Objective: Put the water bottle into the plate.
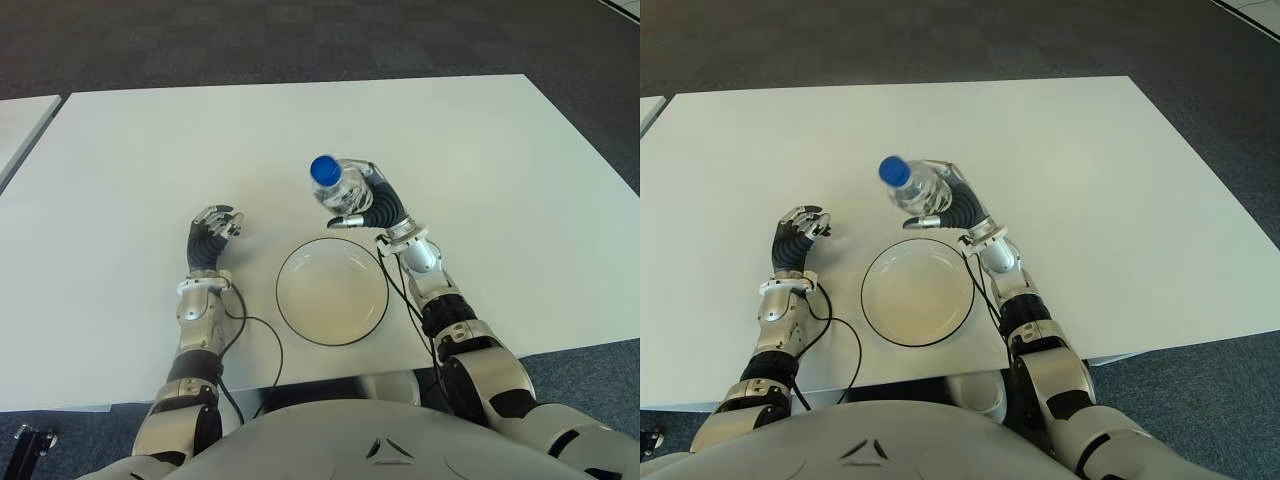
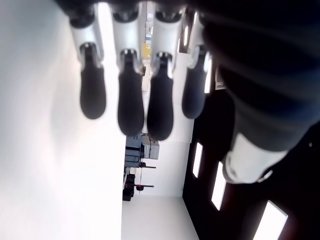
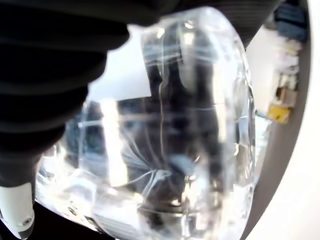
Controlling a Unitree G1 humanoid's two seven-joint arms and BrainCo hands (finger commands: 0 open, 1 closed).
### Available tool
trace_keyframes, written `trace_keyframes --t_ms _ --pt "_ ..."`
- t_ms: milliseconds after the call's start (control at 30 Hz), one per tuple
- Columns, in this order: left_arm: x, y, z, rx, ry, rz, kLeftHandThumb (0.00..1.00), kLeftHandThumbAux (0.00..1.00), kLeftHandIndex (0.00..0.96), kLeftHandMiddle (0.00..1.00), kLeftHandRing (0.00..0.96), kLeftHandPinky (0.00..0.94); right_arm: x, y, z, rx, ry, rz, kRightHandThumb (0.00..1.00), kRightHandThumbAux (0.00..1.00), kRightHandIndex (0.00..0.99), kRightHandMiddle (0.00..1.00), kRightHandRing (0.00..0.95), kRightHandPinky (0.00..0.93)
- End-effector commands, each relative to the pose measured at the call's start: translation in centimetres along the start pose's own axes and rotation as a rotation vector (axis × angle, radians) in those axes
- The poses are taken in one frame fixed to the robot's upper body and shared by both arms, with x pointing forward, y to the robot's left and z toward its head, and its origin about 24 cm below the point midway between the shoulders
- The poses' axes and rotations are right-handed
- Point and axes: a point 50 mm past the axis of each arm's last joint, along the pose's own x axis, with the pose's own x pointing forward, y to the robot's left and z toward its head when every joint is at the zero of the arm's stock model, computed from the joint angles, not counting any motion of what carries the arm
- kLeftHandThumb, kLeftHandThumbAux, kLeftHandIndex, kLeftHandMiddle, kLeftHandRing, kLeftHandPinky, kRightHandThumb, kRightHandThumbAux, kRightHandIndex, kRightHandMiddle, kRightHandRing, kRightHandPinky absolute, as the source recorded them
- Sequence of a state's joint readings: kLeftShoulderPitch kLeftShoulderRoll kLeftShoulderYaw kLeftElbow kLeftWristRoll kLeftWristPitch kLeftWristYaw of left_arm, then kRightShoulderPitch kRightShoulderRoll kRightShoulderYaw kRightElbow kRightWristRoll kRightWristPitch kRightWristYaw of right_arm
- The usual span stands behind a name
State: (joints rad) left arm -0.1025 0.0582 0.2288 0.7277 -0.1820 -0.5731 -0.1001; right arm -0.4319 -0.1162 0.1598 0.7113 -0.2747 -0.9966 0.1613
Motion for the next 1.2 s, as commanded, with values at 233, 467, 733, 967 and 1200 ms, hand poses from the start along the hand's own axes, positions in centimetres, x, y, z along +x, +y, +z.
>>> trace_keyframes --t_ms 233,467,733,967,1200 --pt "-1.4 0.2 -2.1 -0.028 0.108 0.024 0.708 0.709 0.435 0.585 0.560 0.543 -0.6 0.6 0.2 -0.043 -0.027 0.362 0.702 0.724 0.437 0.938 0.909 0.908" --pt "-1.4 0.2 -2.1 -0.020 0.109 0.024 0.708 0.709 0.435 0.587 0.567 0.550 -1.7 1.9 0.5 -0.081 0.004 0.567 0.704 0.723 0.437 0.960 0.919 0.910" --pt "-1.4 0.2 -2.1 -0.024 0.110 0.025 0.708 0.710 0.435 0.585 0.566 0.545 -2.6 2.6 0.8 -0.185 0.108 0.741 0.705 0.723 0.437 0.946 0.903 0.882" --pt "-1.3 0.3 -2.1 -0.023 0.113 0.028 0.708 0.710 0.434 0.585 0.564 0.547 -3.1 2.9 0.9 -0.295 0.241 0.809 0.706 0.723 0.438 0.927 0.892 0.884" --pt "-1.3 0.3 -2.0 -0.028 0.108 0.028 0.708 0.710 0.435 0.586 0.568 0.553 -3.0 2.6 1.8 -0.381 0.362 0.814 0.708 0.722 0.438 0.913 0.891 0.887"
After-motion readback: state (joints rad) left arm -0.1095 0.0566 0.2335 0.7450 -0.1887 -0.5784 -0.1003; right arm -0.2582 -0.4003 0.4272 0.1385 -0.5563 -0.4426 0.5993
